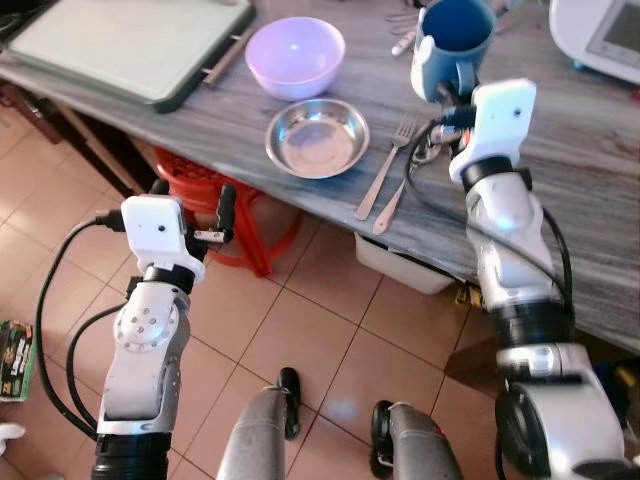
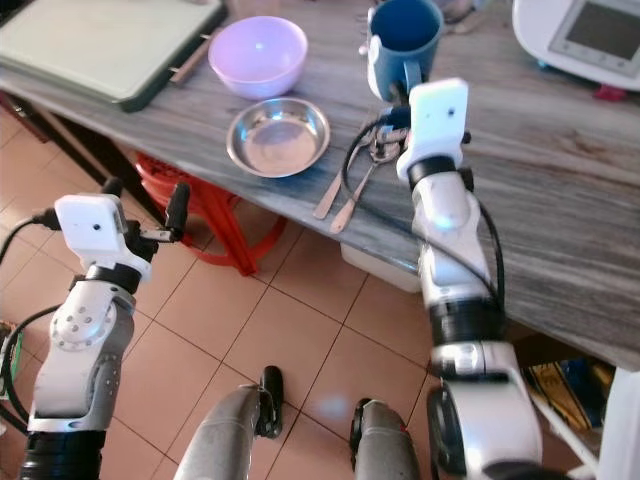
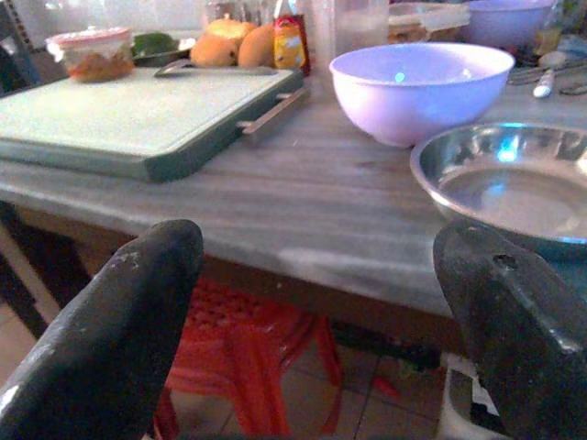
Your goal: Setting the table
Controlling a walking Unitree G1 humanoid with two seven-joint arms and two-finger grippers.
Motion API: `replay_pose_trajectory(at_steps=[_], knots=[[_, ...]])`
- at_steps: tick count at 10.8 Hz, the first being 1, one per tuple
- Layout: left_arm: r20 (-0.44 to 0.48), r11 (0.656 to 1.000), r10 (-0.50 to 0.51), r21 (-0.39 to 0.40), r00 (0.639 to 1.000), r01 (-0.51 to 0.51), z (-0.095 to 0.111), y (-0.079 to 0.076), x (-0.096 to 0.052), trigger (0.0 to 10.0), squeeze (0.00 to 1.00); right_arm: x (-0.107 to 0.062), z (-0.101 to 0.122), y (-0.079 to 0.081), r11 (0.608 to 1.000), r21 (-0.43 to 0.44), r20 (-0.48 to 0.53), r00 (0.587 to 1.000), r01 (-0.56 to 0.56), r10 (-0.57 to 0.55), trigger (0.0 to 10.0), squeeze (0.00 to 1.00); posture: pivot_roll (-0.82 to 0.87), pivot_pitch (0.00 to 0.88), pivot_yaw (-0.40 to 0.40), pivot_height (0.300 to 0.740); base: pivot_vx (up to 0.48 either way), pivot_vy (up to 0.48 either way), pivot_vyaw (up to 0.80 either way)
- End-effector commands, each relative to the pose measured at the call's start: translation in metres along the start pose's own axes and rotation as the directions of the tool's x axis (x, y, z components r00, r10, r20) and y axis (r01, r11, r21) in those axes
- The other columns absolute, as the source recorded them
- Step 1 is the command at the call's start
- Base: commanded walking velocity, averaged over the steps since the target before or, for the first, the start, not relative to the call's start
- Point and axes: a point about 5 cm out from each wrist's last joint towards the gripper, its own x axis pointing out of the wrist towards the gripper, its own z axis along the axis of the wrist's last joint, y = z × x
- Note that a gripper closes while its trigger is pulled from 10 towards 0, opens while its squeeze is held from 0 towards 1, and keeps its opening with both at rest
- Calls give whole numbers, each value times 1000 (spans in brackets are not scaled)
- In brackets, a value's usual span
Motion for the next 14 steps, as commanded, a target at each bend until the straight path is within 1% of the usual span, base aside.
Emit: replay_pose_trajectory(at_steps=[1, 3, 6, 8, 9, 11, 14], knots=[[-18, 1000, 19, 13, 1000, -19, -1, 6, -5, 10000, 0, 4, 6, 2, 999, 12, 40, 999, -30, 30, 10000, 0, 27, 332, 73, 740, 0, 0, 0], [-28, 1000, 26, 19, 999, -25, 0, 7, -8, 10000, 0, 13, 12, 12, 990, 29, 87, 987, -135, 132, 10000, 0, 35, 344, 69, 740, 0, 0, 0], [-36, 999, 31, 20, 999, -30, 2, 8, -11, 10000, 0, 20, 12, 21, 973, 58, 103, 970, -225, 219, 10000, 0, 49, 359, 66, 740, 0, 0, 0], [-46, 1000, 25, 14, 999, -25, 3, 9, -14, 10000, 0, 23, 8, 22, 967, 78, 96, 968, -241, 233, 10000, 0, 65, 367, 71, 740, 0, 0, 0], [-50, 1000, 9, 13, 999, -9, 4, 7, -15, 10000, 0, 24, 6, 24, 966, 88, 90, 968, -243, 236, 10000, 0, 63, 369, 76, 740, 0, 0, 0], [-51, 1000, 3, 12, 999, -3, 5, 6, -13, 10000, 0, 27, 4, 26, 965, 95, 87, 967, -246, 238, 10000, 0, 63, 371, 78, 740, 0, 0, 0], [-53, 1000, 3, 14, 999, -2, 6, 7, -14, 10000, 0, 28, 1, 28, 962, 100, 85, 965, -255, 247, 10000, 0, 71, 375, 79, 740, 0, 0, 0]])
